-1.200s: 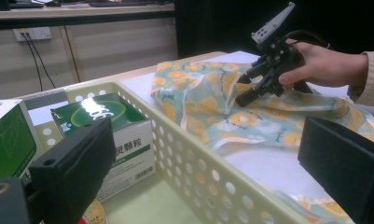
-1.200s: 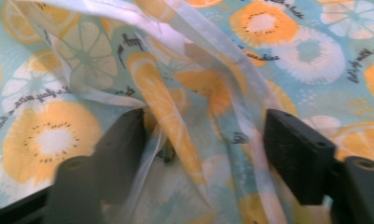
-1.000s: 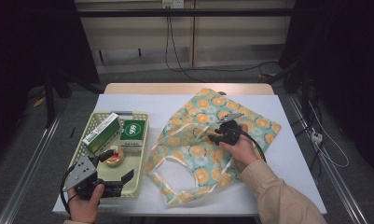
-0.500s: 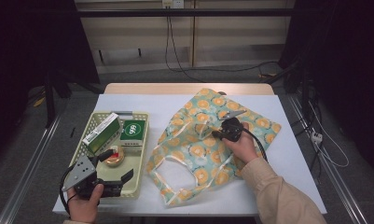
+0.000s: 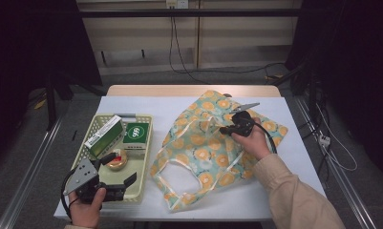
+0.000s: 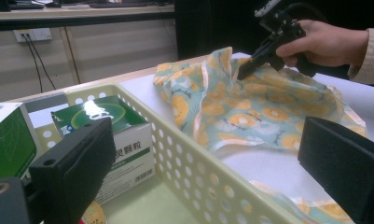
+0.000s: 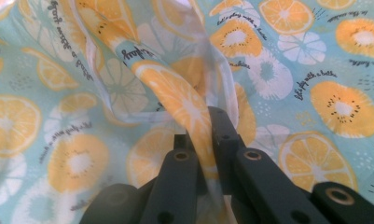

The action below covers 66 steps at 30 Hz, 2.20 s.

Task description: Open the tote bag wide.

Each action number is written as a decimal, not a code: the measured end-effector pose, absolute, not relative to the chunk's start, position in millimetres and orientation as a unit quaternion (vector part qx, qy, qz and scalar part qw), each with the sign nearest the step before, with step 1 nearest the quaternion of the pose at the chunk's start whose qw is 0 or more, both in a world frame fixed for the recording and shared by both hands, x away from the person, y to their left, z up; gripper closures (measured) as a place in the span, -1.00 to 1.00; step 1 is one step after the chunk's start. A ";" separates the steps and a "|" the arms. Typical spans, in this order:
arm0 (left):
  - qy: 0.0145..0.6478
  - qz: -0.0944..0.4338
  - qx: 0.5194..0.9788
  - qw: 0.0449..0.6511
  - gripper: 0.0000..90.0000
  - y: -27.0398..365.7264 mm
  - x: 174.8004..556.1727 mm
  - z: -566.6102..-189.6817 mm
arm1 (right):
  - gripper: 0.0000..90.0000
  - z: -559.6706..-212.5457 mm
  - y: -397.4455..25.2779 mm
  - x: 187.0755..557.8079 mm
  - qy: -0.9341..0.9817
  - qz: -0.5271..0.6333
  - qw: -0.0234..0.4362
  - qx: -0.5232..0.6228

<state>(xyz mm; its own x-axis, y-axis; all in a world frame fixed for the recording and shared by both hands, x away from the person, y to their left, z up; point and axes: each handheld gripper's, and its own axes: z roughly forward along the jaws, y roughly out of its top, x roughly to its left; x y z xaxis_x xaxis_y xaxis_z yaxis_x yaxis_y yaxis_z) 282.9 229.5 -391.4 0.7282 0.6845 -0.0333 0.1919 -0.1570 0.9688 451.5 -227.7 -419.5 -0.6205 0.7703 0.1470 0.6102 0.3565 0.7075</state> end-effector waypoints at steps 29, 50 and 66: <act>0.294 0.197 0.737 0.576 -0.93 219.5 292.5 -366.9 | 0.96 -371.3 -226.9 453.8 0.813 0.386 0.093 0.427; 0.309 0.188 0.749 0.555 -0.93 223.1 332.3 -353.3 | 0.95 -356.1 -229.9 452.5 0.809 0.392 0.100 0.426; 0.341 0.180 0.776 0.499 -0.92 230.6 360.8 -376.1 | 0.95 -354.7 -231.7 452.4 0.807 0.395 0.101 0.427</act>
